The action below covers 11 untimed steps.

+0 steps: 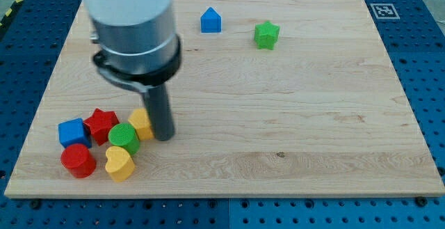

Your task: Slide the green star to the bottom right side of the yellow hexagon

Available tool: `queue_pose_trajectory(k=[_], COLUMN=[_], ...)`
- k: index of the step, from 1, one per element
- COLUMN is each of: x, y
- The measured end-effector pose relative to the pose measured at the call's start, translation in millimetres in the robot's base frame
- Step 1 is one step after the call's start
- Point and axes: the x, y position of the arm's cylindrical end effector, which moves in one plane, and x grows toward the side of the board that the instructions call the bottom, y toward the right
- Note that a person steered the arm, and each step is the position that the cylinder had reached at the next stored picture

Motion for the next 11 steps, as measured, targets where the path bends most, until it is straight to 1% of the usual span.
queue_pose_trajectory(k=[1,2,3,4,5,7,8,9,10,11], x=[0.0,0.0,-2.9,-38.5,-68.2,-68.5,-93.0,-140.7,-187.9,-220.6], y=[-20.7,13.4,100.4,175.7,202.9,207.3,242.7,265.2,262.4,229.4])
